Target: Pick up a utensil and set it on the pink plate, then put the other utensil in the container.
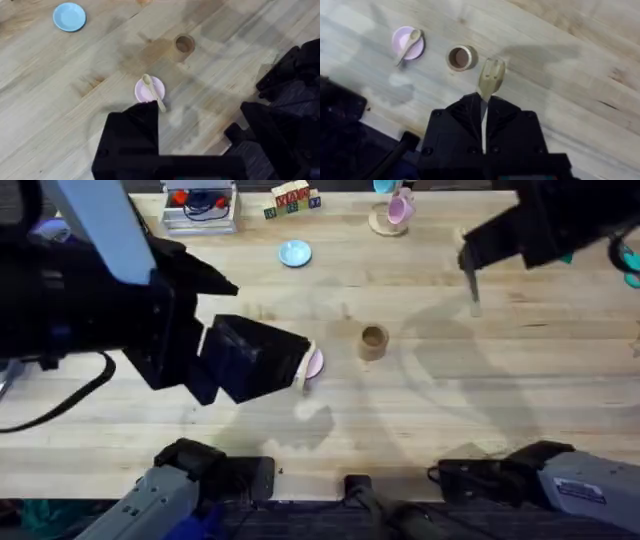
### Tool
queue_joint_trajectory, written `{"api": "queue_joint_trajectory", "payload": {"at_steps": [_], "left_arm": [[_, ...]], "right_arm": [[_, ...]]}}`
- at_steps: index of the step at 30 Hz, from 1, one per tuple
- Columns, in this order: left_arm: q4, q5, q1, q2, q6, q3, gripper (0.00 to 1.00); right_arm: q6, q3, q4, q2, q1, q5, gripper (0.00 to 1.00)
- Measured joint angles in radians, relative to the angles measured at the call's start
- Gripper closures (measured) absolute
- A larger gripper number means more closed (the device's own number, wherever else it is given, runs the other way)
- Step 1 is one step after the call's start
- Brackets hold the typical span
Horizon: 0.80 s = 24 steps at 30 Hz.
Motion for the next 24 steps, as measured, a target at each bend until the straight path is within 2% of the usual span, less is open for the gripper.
{"api": "queue_joint_trajectory", "payload": {"at_steps": [11, 18, 24], "left_arm": [[-0.017, 0.000, 0.000, 0.000, 0.000, 0.000, 0.008], [-0.016, 0.000, 0.000, 0.000, 0.000, 0.000, 0.008], [-0.016, 0.000, 0.000, 0.000, 0.000, 0.000, 0.008]], "right_arm": [[-0.039, -0.193, 0.103, -0.242, -0.122, -0.024, 0.967], [-0.218, -0.201, 0.149, -0.313, -0.142, -0.172, 0.968], [-0.289, -0.201, 0.165, -0.320, -0.143, -0.219, 0.968]]}}
